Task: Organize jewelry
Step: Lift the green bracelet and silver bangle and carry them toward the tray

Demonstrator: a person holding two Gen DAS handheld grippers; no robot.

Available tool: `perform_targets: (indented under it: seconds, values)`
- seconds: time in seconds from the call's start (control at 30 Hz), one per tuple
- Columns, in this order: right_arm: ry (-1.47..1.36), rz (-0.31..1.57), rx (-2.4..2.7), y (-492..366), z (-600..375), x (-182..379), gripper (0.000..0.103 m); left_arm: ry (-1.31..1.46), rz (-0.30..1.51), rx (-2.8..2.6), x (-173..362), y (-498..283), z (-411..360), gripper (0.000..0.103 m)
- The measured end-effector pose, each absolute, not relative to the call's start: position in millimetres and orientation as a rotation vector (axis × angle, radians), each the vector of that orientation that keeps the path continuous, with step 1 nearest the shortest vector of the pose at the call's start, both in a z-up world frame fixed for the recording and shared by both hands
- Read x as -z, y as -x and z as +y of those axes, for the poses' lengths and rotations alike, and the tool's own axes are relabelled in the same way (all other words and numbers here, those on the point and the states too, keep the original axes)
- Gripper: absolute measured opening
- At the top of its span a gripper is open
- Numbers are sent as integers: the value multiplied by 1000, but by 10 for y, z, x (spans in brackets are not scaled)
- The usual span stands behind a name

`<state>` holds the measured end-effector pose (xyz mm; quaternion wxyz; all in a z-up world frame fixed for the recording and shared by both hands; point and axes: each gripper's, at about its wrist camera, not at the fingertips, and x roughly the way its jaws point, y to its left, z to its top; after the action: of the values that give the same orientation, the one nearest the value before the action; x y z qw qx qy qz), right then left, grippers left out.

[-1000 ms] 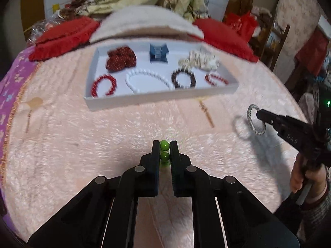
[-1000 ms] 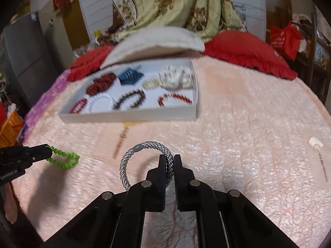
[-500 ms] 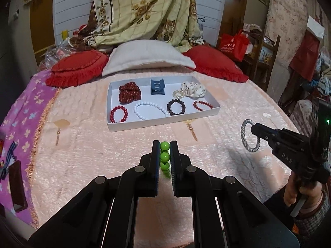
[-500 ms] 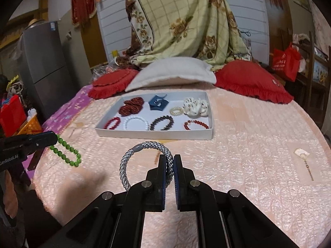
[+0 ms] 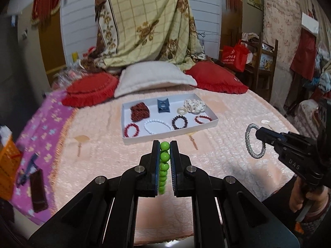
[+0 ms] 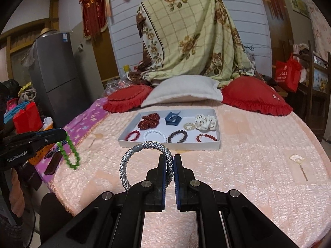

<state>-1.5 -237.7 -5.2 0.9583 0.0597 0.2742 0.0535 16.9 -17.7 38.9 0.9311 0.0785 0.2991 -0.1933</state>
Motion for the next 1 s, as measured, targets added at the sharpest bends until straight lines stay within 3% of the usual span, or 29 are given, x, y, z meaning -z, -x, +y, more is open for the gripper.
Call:
perform_targets:
  seconds: [0.4,1.0]
  values:
    - [-89,535,-122,123,-2175,-78,6,-234,568,277,-415,8,-142,8]
    - [-113,571,-119,-15,-2201,49,6,-233,662,185,-124,-249,-111,8]
